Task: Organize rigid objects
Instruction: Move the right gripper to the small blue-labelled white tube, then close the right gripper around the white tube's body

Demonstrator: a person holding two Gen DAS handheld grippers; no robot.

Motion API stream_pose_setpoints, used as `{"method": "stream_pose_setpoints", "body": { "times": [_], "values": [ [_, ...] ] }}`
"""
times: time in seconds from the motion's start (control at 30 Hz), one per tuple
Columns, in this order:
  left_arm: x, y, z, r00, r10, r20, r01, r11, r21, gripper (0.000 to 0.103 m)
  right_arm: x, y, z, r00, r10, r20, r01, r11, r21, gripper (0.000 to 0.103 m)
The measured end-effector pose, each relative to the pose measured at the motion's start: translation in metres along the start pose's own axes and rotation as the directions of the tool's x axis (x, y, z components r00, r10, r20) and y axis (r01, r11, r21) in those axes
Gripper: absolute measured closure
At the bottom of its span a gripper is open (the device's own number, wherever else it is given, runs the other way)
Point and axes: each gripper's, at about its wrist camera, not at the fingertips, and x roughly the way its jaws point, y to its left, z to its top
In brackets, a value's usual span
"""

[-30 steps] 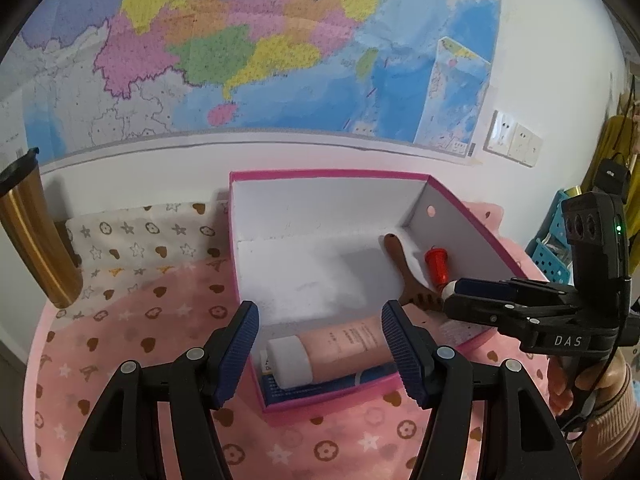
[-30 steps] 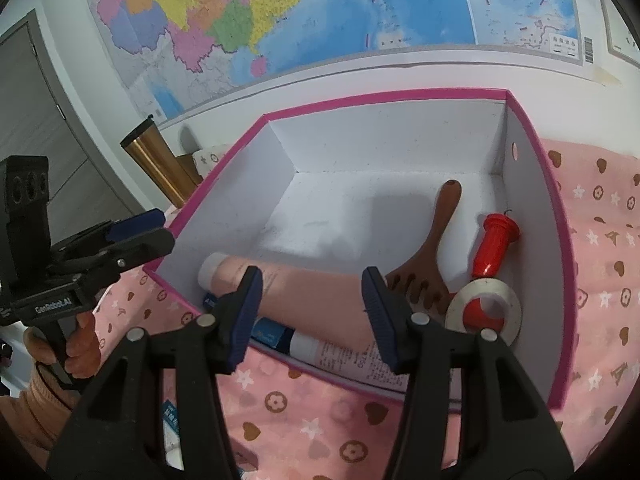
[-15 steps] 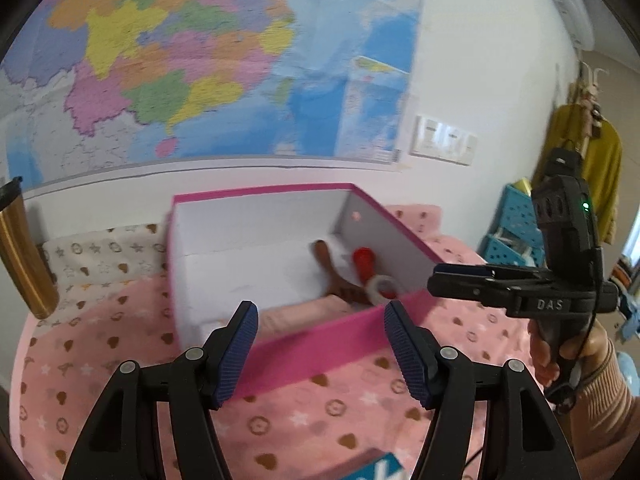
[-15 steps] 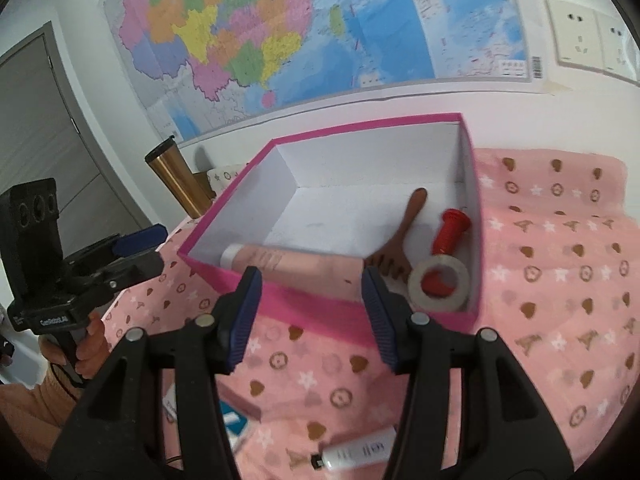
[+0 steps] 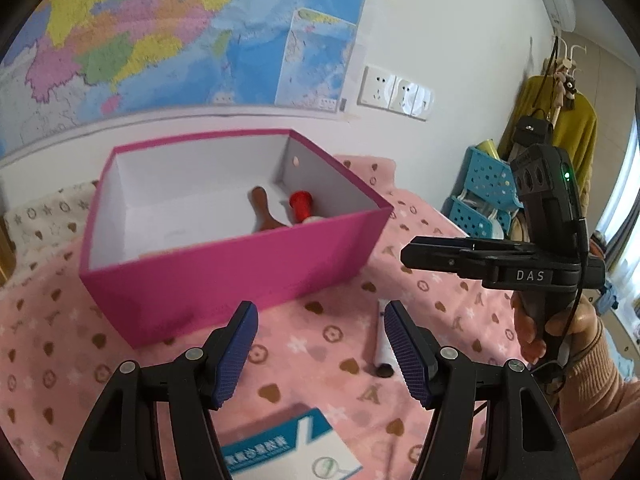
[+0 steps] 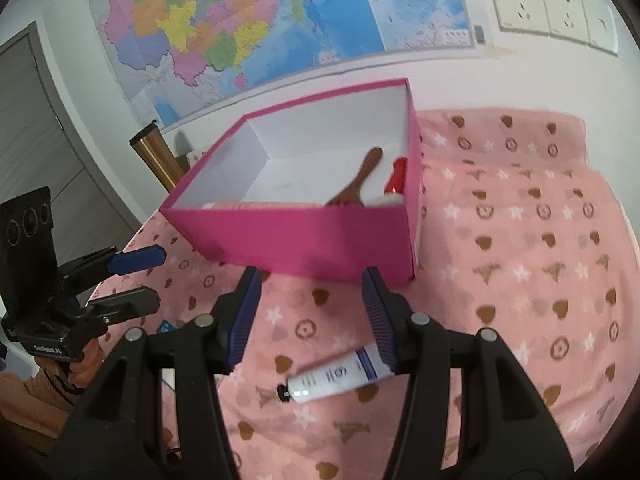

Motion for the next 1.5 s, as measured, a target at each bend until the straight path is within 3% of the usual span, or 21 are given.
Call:
{"method": "stream_pose_setpoints", "body": {
  "times": [0.8, 1.13, 1.5],
  "values": [
    [0.020, -0.024, -0.026, 0.995, -0.045, -0.094, 0.045, 0.999, -0.001, 0.036, 0.011, -0.023, -0.036, 0.996, -0.044, -0.079, 0.050, 0.996, 0.079, 0.049],
    [0.045, -0.041, -0.044, 0.974, -0.117, -0.196, 0.117, 0.993, -0.015, 0.038, 0.026, -0.043, -0.048, 0.990, -0.055, -0.128, 0.071, 0.989, 0.126, 0.049],
    [0.065, -0.049, -0.050, 0.947, -0.183, -0.263, 0.176, 0.983, -0.053, 0.051, 0.037, -0.051, -0.051, 0.989, -0.057, -0.136, 0.077, 0.986, 0.150, 0.049]
  ]
}}
